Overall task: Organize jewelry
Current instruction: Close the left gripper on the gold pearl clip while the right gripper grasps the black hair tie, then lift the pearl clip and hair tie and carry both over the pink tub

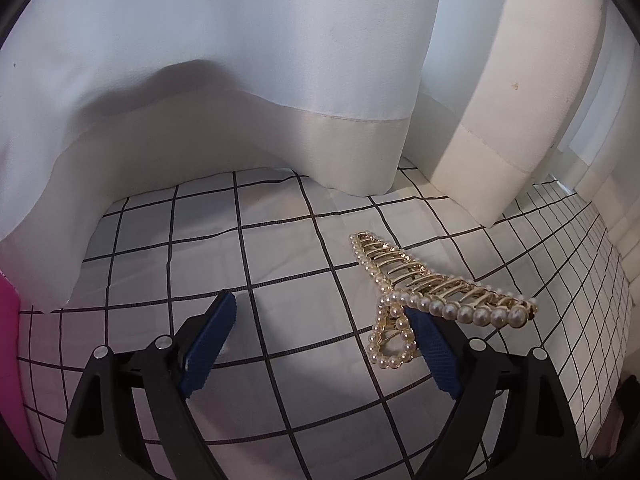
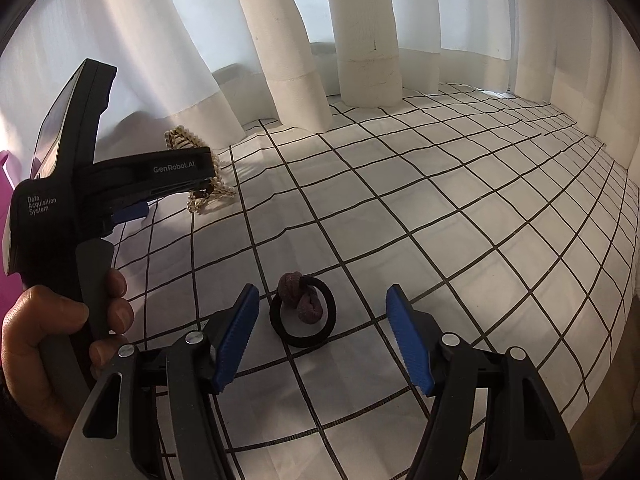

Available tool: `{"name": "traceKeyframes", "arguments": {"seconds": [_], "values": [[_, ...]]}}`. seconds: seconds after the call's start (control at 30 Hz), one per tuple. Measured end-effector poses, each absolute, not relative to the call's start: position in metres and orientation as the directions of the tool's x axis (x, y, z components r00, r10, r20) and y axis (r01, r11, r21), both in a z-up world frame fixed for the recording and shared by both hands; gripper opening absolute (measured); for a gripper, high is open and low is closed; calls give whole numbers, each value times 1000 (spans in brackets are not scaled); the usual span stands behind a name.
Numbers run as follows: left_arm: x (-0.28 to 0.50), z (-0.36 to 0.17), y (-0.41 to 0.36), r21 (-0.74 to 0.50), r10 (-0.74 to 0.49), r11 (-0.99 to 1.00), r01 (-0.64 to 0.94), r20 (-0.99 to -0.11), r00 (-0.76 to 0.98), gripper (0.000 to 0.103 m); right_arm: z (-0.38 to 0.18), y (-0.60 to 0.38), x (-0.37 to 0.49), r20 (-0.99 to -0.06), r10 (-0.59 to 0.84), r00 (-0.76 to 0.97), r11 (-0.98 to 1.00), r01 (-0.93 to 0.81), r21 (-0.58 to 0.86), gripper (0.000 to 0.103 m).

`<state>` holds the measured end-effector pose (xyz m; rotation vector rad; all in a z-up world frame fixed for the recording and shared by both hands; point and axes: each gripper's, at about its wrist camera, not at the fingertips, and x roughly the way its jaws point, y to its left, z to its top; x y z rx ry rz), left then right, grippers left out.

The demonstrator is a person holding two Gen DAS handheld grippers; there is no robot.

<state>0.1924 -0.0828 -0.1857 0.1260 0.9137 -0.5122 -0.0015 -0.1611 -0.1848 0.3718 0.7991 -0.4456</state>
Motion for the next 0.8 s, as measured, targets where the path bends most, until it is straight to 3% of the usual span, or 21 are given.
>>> {"name": "traceKeyframes", "arguments": {"seconds": [0.07,0.13,0.23,0.37,0.43,0.47,0.57,0.8], "values": [[192,-186,-83,-109,-371,873,476,-782,501,86,-185,-159,0,-750,-248,613,849,510,136,51],[192,-186,-85,-110,-373,871,478,-781,501,84,-185,-156,1,-751,-259,607,858,502,110,31],[191,-186,-89,-117,-384,866,486,-778,497,76,-185,-153,1,-749,-258,610,868,487,98,23],[184,-183,-95,-143,-427,841,521,-768,478,53,-185,-151,1,-749,-246,616,875,474,102,19],[180,-182,-98,-163,-459,818,551,-762,457,25,-185,-153,-1,-747,-237,622,874,472,116,19],[177,-182,-102,-165,-470,805,570,-764,442,17,-184,-153,-1,-746,-234,624,874,471,120,19],[168,-181,-111,-103,-441,804,586,-764,470,14,-183,-154,-4,-742,-225,631,872,471,136,18],[166,-180,-110,-116,-435,815,568,-770,467,12,-180,-154,-12,-731,-217,647,868,470,159,18]]}}
